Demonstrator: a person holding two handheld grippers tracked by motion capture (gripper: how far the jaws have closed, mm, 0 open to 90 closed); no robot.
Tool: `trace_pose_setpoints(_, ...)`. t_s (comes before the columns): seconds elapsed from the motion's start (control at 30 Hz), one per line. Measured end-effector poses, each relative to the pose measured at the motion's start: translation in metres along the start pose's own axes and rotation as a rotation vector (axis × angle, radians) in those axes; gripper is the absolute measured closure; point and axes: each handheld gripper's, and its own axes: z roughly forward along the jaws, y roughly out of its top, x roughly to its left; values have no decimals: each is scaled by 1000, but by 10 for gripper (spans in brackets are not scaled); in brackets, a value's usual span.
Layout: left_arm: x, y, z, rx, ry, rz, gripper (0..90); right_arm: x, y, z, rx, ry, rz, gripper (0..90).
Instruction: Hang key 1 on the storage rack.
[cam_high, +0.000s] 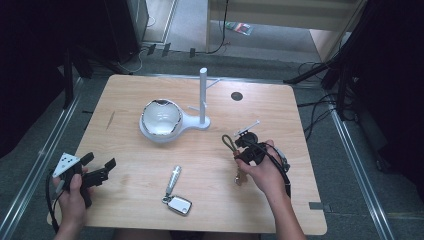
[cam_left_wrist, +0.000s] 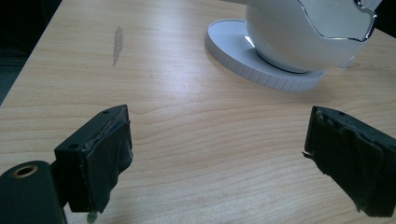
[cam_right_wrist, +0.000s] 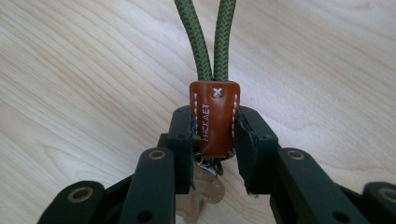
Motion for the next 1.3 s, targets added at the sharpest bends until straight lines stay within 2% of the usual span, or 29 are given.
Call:
trace_pose_setpoints(0.1,0,0,0,1,0,0,81,2,1,-7,-51,-2,-1,701)
trace_pose_setpoints(0.27,0,0,0,1,0,0,81,0,1,-19,-153,6,25,702)
trace_pose_setpoints(0.33,0,0,0,1,1,0,81,-2,1,-26,-208,28,39,702)
trace_pose_setpoints(0.5,0,0,0,1,1,1,81,-5,2,-39,-327,49,65,703)
trace_pose_setpoints(0.67,0,0,0,1,1,0,81,-9,3,-50,-451,102,100,702)
trace_pose_setpoints(0.87,0,0,0,0,0,0,81,-10,8,-57,-539,129,120,702)
trace_pose_setpoints(0.9,0,0,0,0,0,0,81,-10,9,-58,-550,129,121,702)
trace_pose_setpoints(1.03,0,0,0,0,-1,0,81,-4,13,-63,-620,70,108,702)
trace_pose_setpoints(1.17,0,0,0,0,-2,0,81,-1,17,-66,-679,44,106,702)
trace_pose_setpoints(1.3,0,0,0,-1,-2,0,81,0,24,-66,-715,52,111,702)
